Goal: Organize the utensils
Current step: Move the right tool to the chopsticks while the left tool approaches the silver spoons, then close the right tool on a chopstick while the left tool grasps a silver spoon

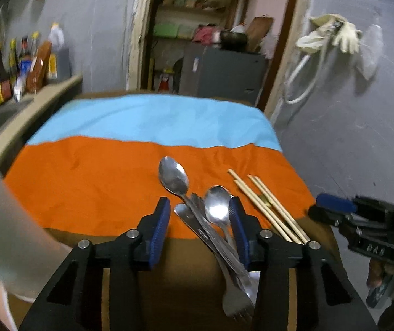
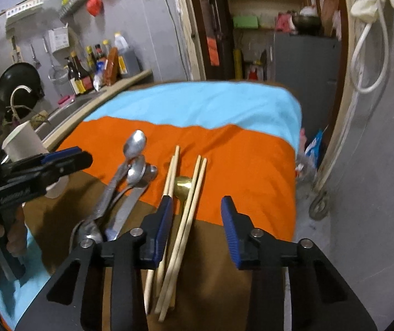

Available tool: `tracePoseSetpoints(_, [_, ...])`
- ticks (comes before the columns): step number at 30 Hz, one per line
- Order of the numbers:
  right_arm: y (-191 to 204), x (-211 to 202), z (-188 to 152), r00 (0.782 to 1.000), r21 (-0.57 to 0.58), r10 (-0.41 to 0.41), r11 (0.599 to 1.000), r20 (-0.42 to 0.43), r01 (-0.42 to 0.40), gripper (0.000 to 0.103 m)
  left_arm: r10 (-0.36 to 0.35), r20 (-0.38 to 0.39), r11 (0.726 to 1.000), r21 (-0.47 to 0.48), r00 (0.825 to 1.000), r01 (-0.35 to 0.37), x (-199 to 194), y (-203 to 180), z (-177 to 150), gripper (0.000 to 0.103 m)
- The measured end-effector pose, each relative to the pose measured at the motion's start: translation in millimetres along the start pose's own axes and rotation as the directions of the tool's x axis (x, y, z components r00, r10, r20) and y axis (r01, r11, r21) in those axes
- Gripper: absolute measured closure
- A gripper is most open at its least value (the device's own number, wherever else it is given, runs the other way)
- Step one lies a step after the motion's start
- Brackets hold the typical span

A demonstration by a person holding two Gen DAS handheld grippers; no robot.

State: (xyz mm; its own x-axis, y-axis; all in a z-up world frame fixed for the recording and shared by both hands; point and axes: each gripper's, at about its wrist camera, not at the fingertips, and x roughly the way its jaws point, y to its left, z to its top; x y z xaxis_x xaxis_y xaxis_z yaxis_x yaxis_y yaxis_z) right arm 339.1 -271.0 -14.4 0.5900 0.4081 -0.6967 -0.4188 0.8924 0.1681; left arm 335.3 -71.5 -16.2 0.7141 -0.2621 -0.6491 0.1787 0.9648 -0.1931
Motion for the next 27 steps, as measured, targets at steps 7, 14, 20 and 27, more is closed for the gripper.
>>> tracePoseSetpoints(7, [-6.4, 27.6, 11.1, 0.998, 0.033, 0.036, 0.999, -0.059, -0.034, 0.083, 0.046, -0.1, 0.997, -0.06, 0.994, -0.052, 43.8, 22.0, 14.7, 0.074])
tracePoseSetpoints(14, [-15.8, 46.9, 20.4, 0.992, 0.082, 0.058, 0.995, -0.115, -0.049, 0.089, 0.046, -0.133, 0.995, -0.083, 0.99, -0.057, 61.8, 36.1, 21.3, 0.078])
tracePoseSetpoints(20, [-20.2, 51.6, 23.5, 0.988, 0.116, 0.078, 0.991, -0.135, -0.063, 0.091, 0.018, -0.15, 0.992, -0.122, 0.989, -0.036, 70.6, 50.4, 30.3, 0.087])
tracePoseSetpoints(27, [-16.2, 61.5, 34.7, 0.982, 0.098, 0.054, 0.995, -0.18, -0.037, 0.091, -0.018, -0.168, 0.991, -0.135, 0.986, -0.005, 81.5, 49.3, 36.5, 0.098])
